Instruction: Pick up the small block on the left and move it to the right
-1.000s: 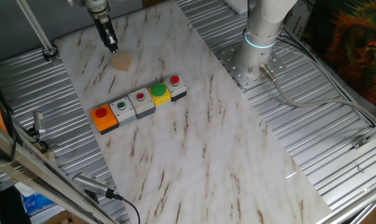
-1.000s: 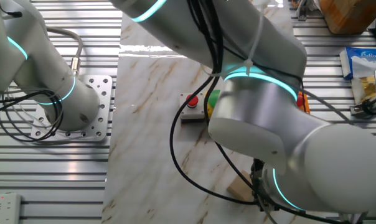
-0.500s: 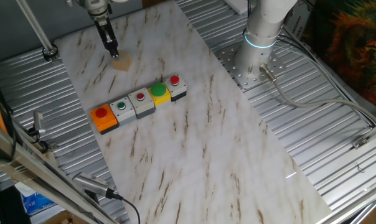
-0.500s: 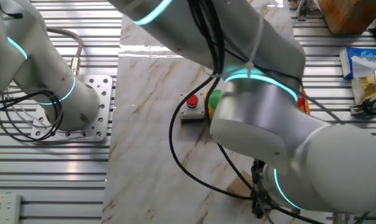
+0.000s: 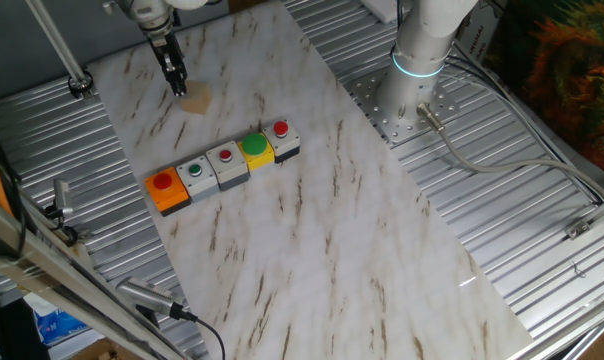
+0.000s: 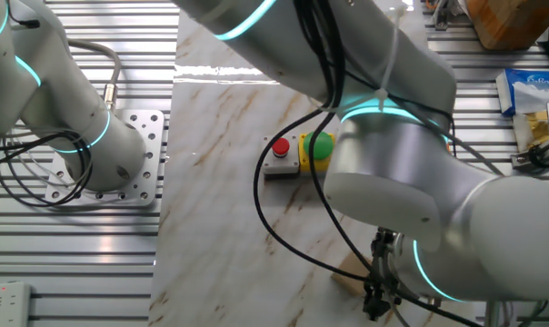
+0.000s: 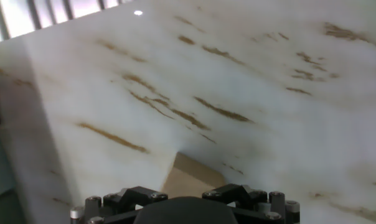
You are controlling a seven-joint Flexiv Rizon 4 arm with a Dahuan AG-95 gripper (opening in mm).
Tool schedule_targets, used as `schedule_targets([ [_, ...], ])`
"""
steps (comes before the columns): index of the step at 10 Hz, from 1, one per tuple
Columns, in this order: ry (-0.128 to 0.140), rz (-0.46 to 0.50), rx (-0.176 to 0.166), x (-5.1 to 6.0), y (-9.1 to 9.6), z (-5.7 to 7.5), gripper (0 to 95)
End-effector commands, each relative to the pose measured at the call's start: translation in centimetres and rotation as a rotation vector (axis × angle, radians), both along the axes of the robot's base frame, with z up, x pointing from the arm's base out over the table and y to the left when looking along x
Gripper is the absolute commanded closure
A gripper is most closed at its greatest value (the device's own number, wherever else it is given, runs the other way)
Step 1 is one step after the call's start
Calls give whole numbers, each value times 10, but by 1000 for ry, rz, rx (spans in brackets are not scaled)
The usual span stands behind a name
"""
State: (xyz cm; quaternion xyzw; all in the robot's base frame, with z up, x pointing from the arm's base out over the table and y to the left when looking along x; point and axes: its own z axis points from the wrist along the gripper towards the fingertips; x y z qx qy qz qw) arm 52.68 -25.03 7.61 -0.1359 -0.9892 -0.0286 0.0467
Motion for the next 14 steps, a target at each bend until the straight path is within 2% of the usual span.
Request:
schedule_targets([
  [1, -12, 18, 11, 0, 0, -4, 0],
  [5, -12, 17, 33, -1, 1, -9, 0],
  [6, -13, 41, 45, -1, 1, -7, 0],
  [7, -18, 107, 40, -1, 1, -6, 0],
  [8, -36, 299, 28, -1, 1, -5, 0],
  [9, -66, 448, 40, 0, 1, -3, 0],
  [10, -91, 589, 53, 0, 2, -1, 190],
  [11, -105, 670, 66, 0, 2, -1, 190],
  [12, -118, 811, 80, 0, 2, -1, 190],
  [13, -130, 913, 93, 0, 2, -1, 0],
  [14, -142, 975, 108, 0, 2, -1, 0],
])
